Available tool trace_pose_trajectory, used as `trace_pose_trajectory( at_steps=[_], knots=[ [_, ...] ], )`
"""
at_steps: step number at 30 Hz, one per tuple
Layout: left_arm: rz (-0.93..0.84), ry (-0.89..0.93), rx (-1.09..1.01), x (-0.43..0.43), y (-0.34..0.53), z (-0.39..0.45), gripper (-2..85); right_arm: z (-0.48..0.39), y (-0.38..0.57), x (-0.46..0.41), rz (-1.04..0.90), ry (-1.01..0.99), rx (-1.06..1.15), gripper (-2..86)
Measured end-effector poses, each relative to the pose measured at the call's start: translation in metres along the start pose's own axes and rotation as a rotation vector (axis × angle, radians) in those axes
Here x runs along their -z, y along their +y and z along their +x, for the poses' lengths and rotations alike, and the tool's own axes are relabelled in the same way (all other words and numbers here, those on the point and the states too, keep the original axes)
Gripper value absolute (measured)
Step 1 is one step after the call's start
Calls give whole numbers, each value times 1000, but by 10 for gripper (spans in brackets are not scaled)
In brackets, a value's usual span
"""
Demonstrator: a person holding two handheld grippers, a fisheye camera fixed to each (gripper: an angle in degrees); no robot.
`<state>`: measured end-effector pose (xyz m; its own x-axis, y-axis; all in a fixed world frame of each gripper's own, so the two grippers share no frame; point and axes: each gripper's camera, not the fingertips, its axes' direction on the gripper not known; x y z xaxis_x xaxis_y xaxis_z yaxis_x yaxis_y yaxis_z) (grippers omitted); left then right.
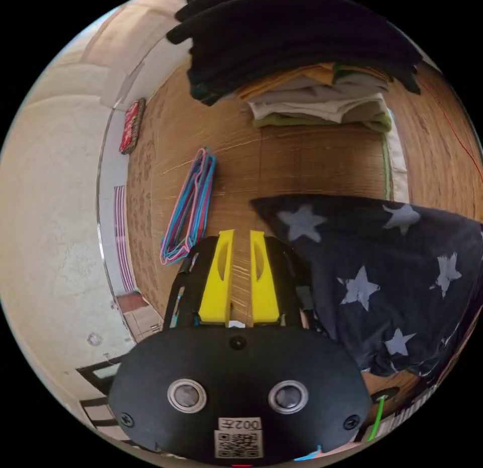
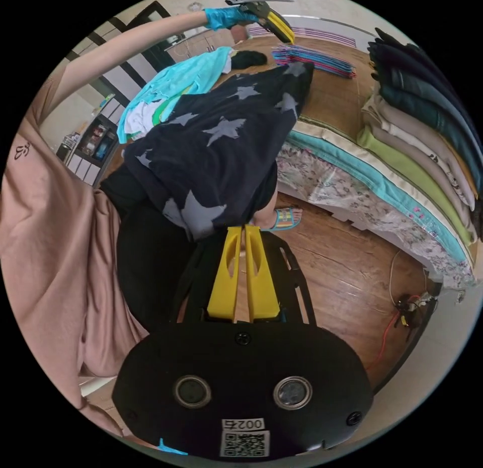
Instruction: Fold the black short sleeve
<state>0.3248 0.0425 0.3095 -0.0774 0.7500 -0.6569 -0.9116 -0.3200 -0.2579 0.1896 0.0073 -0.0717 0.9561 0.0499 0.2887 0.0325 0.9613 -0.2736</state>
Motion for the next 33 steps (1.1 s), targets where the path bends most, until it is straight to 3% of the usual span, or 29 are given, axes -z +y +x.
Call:
trace_pose_trajectory(
  at_steps=[4, 10, 18, 28, 33],
  knots=[
    [6, 64, 78, -12, 9, -11, 34, 13, 5, 7, 59, -46, -40, 29],
    [-150, 146, 241, -72, 50, -18, 47, 19, 1, 13, 136, -16, -49, 49],
    [-208, 282, 653, -139, 140, -39, 62, 14, -33, 11, 189, 0, 41, 58],
    [-118, 340, 804, -164, 191, -46, 41, 41, -175, 12, 544, 39, 53, 86],
    [-70, 374, 819, -171, 215, -44, -6, 78, -272, -26, 499, 136, -10, 100]
  ],
)
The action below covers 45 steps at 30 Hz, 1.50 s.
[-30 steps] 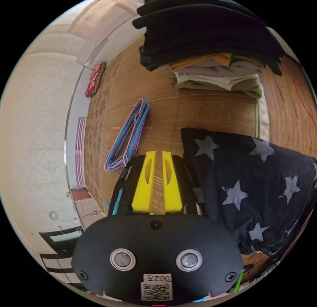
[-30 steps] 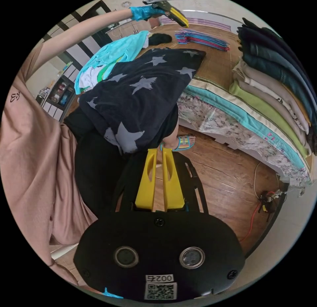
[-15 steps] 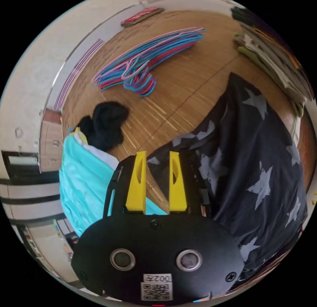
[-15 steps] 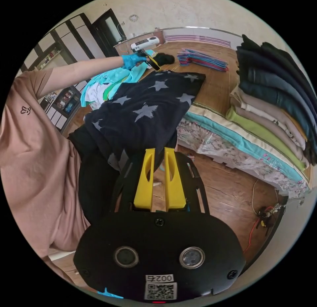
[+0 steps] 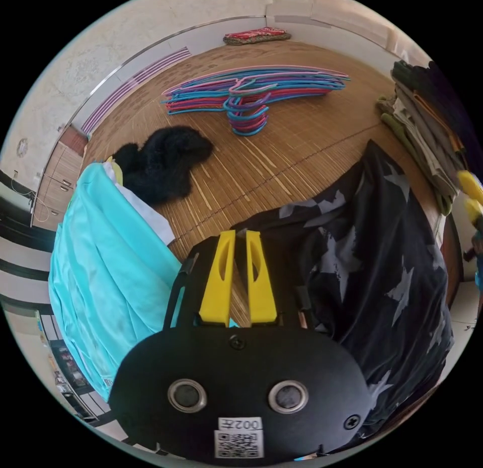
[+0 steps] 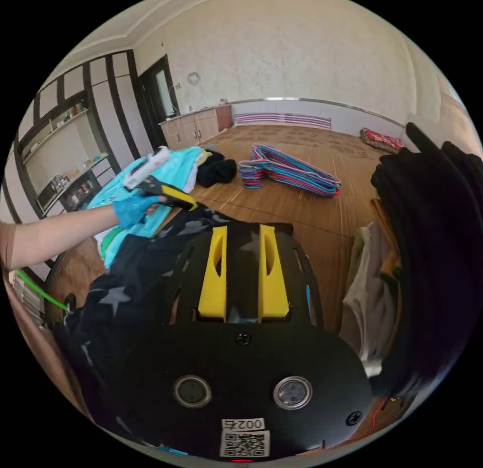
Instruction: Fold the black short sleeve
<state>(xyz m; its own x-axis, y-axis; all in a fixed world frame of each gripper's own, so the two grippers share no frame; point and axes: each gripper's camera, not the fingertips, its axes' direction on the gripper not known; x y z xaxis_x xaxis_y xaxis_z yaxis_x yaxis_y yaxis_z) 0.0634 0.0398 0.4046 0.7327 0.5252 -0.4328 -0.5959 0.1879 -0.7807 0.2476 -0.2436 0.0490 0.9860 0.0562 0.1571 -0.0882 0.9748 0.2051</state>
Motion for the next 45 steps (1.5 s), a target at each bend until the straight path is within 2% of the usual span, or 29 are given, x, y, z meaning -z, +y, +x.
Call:
trace_pose_trajectory(
  at_steps=[4, 8, 11, 14, 18, 21, 27, 33, 38, 41, 45],
  knots=[
    [27, -24, 35, 1, 12, -13, -12, 30, -32, -71, -134, 79, -91, 112],
    [60, -53, 38, 3, 27, -27, -11, 46, -42, -112, -236, 76, -160, 103],
    [56, -57, 26, -1, 35, -35, -10, 43, -45, -120, -235, 81, -158, 66],
    [56, -105, 37, -4, 42, -41, -10, 33, -47, -125, -236, 210, -77, 11],
    [10, -101, 63, -15, 51, -46, -10, 32, -49, -127, -252, 197, -75, 11],
    [3, -46, 88, -12, 60, -55, -9, 36, -51, -121, -275, 157, -88, 41],
    [71, 13, 107, 22, 102, -70, 21, 26, -35, -59, -150, 121, -41, 69],
    [109, -38, 74, 62, 158, -62, 15, -23, 3, 18, -106, 116, 177, 71],
    [119, -55, 71, 91, 205, -58, 14, -75, 53, 94, -88, -12, 311, 70],
    [138, 31, 40, 110, 242, -51, 13, -105, 87, 128, -95, -145, 366, 72],
    [140, 196, -136, 129, 302, -18, 12, -144, 131, 157, -108, -288, 419, 79]
  ],
)
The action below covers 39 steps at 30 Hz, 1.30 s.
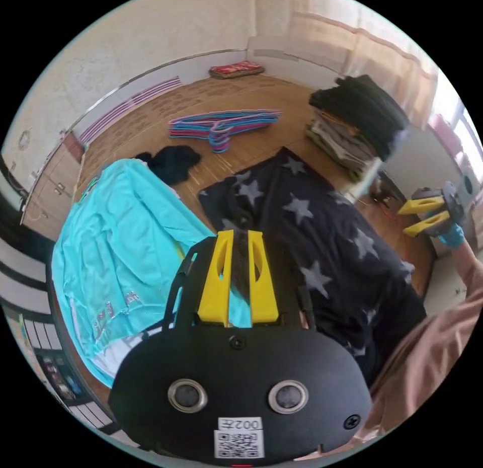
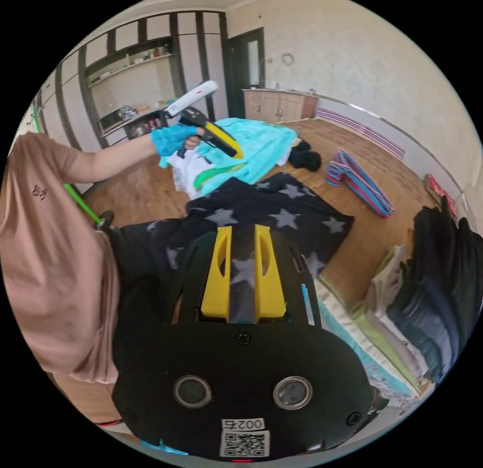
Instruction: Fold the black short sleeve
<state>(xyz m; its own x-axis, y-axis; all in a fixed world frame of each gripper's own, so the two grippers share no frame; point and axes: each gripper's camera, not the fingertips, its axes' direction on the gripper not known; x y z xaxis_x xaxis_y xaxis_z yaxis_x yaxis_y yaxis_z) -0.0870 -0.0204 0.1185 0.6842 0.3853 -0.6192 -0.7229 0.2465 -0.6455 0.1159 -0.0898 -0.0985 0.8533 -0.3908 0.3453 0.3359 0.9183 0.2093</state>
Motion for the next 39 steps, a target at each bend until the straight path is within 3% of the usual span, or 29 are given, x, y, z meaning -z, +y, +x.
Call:
trace_pose_trajectory(
  at_steps=[3, 9, 14, 23, 30, 36, 39],
  knots=[
    [-11, 122, -143, 10, 44, 38, 16, -44, 19, -3, -45, -38, 45, 84],
    [-24, 241, -271, 17, 129, 96, 62, -74, 76, 9, -128, 143, -62, 103],
    [-35, 198, -279, 9, 175, 119, 61, -54, 164, 44, 8, 161, -463, 115],
    [-87, 47, -202, 12, 219, 133, -8, -65, 248, 41, 130, -29, -766, 114],
    [-20, 57, -127, 37, 267, 133, -10, -79, 266, 49, 118, -48, -774, 27],
    [-23, 64, -77, 42, 301, 137, -10, -114, 244, 99, 172, 111, -587, -3],
    [-52, 106, -53, 35, 317, 138, -8, -130, 236, 100, 54, 158, -485, -5]
  ],
)
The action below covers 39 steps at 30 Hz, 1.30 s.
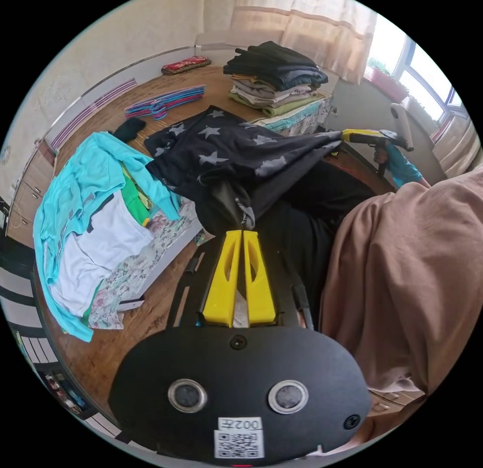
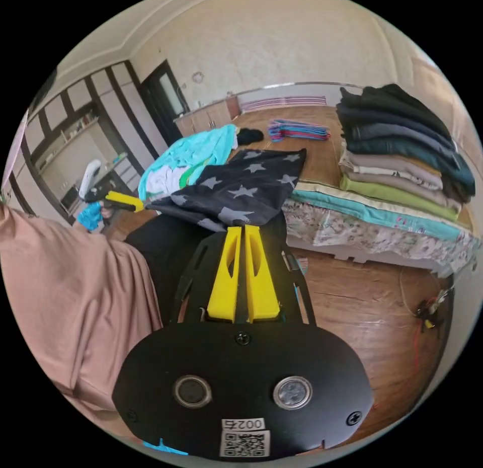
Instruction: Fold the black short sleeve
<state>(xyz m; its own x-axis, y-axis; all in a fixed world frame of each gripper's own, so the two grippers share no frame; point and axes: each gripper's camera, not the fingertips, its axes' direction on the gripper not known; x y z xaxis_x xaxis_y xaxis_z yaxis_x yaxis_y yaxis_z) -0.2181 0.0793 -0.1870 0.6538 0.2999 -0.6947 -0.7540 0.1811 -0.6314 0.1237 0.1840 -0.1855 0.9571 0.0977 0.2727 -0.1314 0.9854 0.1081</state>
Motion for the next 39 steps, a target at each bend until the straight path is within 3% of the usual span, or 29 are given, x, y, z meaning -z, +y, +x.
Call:
trace_pose_trajectory(
  at_steps=[3, 9, 14, 21, 28, 33, 39],
  knots=[
    [-25, 3, 30, -9, 14, 3, -4, -6, 14, -14, -121, 99, 45, -4],
    [70, 51, 10, -10, 26, 18, 58, -6, 35, -9, -77, 23, -13, 12],
    [121, 82, -51, -19, 23, 30, 57, 1, 50, -17, -109, -54, -79, 71],
    [75, -23, -86, -26, 30, 49, -5, -6, 67, -10, -72, -31, -95, 13],
    [63, -131, -55, -7, 50, 52, -9, -23, 67, 8, -57, 64, 18, -4],
    [124, 59, -30, -14, 62, 57, 0, -31, 70, 9, -69, 85, 49, -5],
    [92, -31, -71, -38, 57, 86, 33, -33, 77, 12, -65, 78, 29, -5]
  ],
)
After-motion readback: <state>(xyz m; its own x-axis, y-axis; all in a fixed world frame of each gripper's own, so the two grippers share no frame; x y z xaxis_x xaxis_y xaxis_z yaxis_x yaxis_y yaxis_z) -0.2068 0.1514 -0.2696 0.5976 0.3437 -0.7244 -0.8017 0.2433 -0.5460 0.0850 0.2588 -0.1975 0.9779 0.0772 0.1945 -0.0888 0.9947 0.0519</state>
